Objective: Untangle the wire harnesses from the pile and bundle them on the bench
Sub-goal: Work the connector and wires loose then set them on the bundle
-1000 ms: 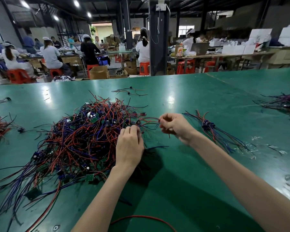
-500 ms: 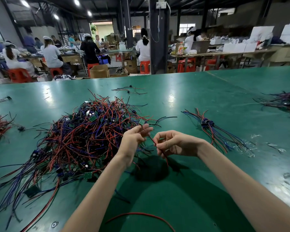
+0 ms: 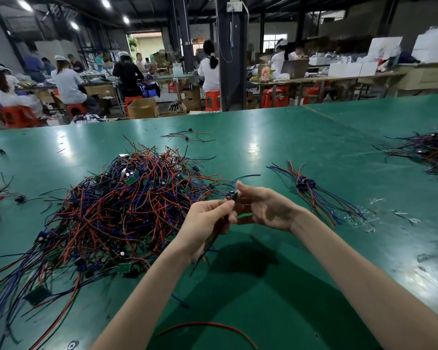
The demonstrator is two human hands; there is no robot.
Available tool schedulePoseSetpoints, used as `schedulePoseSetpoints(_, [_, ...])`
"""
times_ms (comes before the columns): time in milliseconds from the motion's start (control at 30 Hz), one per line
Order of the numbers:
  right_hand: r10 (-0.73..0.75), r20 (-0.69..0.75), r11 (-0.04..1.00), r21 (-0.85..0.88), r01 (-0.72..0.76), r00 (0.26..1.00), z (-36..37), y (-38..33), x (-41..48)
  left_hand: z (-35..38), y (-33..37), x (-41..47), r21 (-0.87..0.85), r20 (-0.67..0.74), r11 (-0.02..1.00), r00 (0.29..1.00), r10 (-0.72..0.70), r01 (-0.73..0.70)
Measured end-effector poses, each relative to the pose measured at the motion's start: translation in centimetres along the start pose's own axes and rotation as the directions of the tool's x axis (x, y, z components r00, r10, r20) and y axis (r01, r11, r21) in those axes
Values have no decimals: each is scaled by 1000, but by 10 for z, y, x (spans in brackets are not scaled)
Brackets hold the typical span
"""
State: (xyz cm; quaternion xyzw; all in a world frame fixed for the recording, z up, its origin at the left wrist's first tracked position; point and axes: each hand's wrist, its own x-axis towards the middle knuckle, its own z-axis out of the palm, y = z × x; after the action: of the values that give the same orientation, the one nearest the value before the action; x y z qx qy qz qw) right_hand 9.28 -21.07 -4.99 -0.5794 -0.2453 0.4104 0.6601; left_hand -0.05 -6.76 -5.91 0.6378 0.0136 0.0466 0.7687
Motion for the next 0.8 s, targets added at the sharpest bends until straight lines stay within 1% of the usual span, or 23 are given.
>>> schedulePoseSetpoints(133, [-111,-145,994,-3,112,983,-2,2,2,1,-2,0,103,-7,994,999,-40,40])
schedulePoseSetpoints(300, [-107,-175,994,-55,99,979,-2,5,3,-2,-5,-1,217,-53,973,996,-72,82])
schedulePoseSetpoints(433, [-119,-276,991,-87,99,954,2,8,6,-2,-5,-2,266,-75,959,994,-76,93])
schedulePoseSetpoints(500, [-139,-328,987,-117,105,934,3,8,7,-2,-6,-2,262,-74,960,994,-85,102])
schedulePoseSetpoints(600, [-174,-354,983,-114,142,919,5,8,6,-2,-6,-2,230,-66,963,990,-126,138])
schedulePoseSetpoints(733, [-222,-368,975,-89,203,903,11,8,7,0,-5,-2,77,-50,983,985,-165,169])
schedulePoseSetpoints(800, [-226,-376,974,-81,211,899,13,8,8,3,-4,-1,41,-44,983,983,-176,178])
